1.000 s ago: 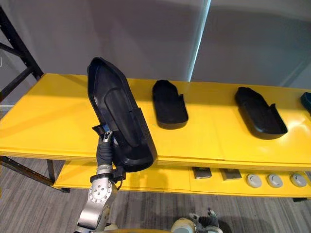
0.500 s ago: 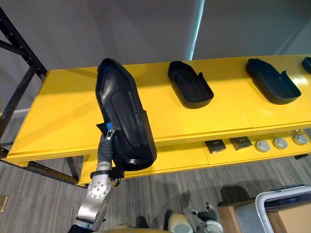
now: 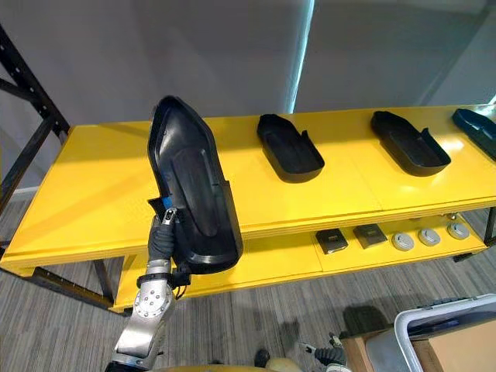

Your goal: Walk over and take plastic housings, then place them on the shelf

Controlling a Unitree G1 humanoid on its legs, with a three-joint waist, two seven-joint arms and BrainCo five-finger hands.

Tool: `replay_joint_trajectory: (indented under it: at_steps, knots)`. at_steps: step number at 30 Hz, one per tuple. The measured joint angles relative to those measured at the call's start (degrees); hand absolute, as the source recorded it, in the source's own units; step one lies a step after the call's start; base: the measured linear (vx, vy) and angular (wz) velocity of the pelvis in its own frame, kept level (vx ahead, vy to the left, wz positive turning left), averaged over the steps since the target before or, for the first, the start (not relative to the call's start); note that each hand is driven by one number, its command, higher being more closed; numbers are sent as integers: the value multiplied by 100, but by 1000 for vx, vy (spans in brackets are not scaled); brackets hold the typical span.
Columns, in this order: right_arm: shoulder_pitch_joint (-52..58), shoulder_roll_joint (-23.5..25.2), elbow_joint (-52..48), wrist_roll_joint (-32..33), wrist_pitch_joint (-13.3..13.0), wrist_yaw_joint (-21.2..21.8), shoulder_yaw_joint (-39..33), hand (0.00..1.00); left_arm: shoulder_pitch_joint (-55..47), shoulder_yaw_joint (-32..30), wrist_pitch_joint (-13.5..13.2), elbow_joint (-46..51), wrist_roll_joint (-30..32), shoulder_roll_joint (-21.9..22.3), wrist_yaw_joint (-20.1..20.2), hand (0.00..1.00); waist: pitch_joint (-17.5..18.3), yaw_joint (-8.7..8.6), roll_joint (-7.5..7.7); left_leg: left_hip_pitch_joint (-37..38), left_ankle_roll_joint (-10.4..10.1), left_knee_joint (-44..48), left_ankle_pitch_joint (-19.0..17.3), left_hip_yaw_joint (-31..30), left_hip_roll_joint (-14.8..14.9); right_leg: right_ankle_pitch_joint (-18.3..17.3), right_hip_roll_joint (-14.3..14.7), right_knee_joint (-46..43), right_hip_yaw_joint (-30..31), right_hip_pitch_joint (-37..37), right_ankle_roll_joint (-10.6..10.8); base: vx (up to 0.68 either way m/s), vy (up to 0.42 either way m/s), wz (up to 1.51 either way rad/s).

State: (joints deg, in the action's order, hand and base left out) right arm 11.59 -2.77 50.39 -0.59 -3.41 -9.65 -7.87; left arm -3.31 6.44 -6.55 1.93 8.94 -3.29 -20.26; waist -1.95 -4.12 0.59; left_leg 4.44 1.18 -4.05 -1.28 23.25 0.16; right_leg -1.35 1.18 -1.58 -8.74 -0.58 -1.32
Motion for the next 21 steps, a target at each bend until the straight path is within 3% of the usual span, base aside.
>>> replay_joint_trajectory:
  at_steps: [10, 16, 21]
  knots:
    - [-182, -10, 12, -179, -3, 237, -5, 0, 1991, -1067, 586, -2135, 301, -1199, -359, 100, 18, -153, -49, -161, -23, -131, 189, 33, 2, 337, 103, 380, 140, -81, -67, -47, -16, -6]
    - [-243, -57, 110, -186, -4, 248, -14, 0, 2967, -1176, 763, -3365, 305, -1734, -363, 100, -98, -176, -47, -436, 1, -162, 313, 49, -14, 514, 103, 385, 234, -385, -105, -93, 4, -6]
    - [-238, -91, 245, -187, -7, 248, -15, 0, 3459, -1281, 880, -3991, 295, -1915, -349, 100, -238, -202, -11, -648, -29, -184, 325, 50, -42, 564, 90, 369, 322, -627, -54, -75, 8, -9]
